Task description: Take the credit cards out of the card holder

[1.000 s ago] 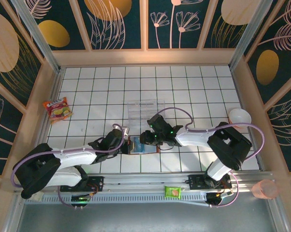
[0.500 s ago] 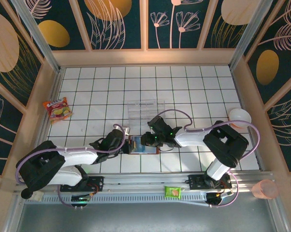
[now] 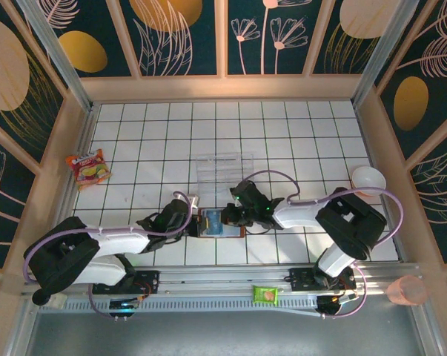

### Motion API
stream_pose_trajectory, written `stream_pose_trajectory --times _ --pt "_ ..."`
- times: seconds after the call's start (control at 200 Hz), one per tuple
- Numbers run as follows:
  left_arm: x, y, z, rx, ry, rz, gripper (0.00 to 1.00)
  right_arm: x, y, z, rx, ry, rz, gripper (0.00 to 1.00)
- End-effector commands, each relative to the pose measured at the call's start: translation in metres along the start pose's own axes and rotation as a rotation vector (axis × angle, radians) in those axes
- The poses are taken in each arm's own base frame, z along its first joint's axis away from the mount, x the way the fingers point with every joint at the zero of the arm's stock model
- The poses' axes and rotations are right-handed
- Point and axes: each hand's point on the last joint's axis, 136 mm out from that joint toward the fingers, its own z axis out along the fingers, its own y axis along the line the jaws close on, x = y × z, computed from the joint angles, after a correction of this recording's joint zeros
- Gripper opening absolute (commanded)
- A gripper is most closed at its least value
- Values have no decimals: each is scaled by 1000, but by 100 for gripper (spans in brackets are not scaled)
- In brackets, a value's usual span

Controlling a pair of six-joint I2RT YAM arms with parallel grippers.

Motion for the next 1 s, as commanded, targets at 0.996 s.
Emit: stream_pose_trajectory --times 0.996 --pt "38 24 1 -59 130 -47 0 14 -21 -10 12 4 15 14"
